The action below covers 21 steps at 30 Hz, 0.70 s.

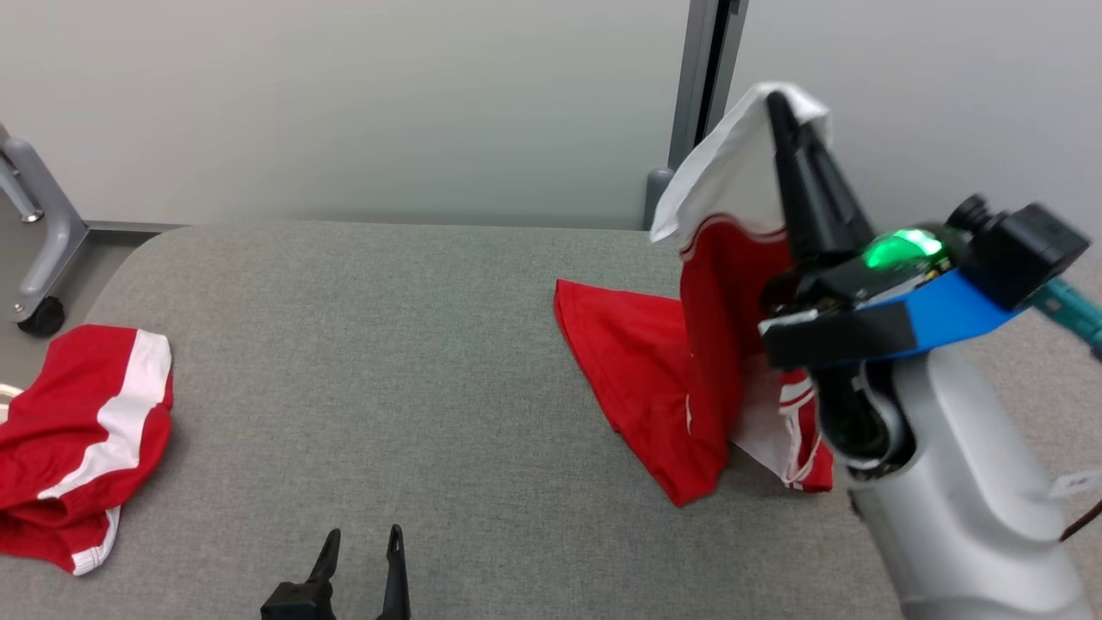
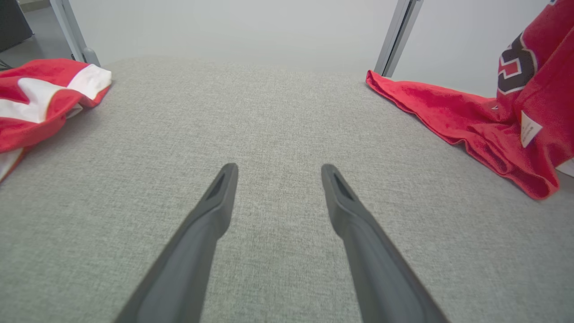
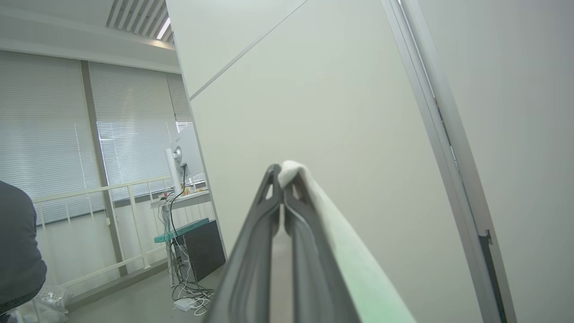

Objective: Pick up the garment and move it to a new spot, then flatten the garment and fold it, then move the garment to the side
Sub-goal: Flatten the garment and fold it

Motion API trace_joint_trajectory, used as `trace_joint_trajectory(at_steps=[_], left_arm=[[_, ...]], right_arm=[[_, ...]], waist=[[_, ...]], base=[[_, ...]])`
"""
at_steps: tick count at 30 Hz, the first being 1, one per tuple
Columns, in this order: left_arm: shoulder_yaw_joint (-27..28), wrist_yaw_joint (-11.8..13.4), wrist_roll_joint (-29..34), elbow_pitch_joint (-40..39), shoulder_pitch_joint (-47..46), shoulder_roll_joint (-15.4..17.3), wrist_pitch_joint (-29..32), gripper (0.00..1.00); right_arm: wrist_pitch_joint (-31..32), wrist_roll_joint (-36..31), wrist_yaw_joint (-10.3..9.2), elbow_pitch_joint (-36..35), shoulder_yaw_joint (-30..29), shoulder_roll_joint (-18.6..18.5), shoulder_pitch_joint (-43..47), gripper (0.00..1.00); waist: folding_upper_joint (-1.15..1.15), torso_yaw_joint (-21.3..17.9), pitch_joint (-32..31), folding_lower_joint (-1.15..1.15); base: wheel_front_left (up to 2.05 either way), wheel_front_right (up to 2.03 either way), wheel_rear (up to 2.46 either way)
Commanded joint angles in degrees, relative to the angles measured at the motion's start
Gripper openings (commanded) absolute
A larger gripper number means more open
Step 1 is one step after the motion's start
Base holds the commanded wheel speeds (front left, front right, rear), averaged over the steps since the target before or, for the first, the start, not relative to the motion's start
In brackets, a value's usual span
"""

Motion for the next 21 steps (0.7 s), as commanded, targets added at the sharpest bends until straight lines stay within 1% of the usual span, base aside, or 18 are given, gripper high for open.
trace_joint_trajectory(at_steps=[1, 9, 13, 16, 21], left_arm=[[0.42, -0.23, -0.43, 0.14, 0.78, 0.02, -0.16, 1.0], [-0.15, 0.09, -1.58, 0.91, 0.8, 0.02, -0.16, 1.0], [-1.32, 0.19, -2.31, 0.98, 0.28, 0.01, -0.16, 1.0], [-2.23, 0.3, -2.84, 1.01, -0.01, 0.05, -0.16, 1.0], [-4.42, 0.42, -3.83, 1.29, -0.59, 0.06, -0.16, 1.0]], right_arm=[[-0.23, -1.21, 0.03, -0.56, -1.46, -1.91, -2.99, 0.0], [-0.23, -4.98, 0.03, 2.15, -6.74, -10.79, -14.33, 0.0], [-0.23, -6.46, 0.03, 4.72, -8.08, -14.47, -18.6, 0.0], [-0.22, -6.9, 0.03, 7.12, -7.41, -16.04, -21.54, 0.0], [-0.23, -8.73, 0.02, 11.17, -1.44, -17.36, -26.92, 0.0]], waist=[[0.0, -0.32, -0.4, 0.01], [0.0, -1.23, -0.9, 0.01], [0.0, -1.07, -0.76, 0.01], [0.0, -0.43, -0.48, 0.01], [0.0, 2.34, 0.1, 0.01]], base=[[0.0, 0.0, 0.0], [0.0, 0.0, 0.0], [0.0, 0.0, 0.0], [0.0, 0.0, 0.0], [0.0, 0.0, 0.0]])
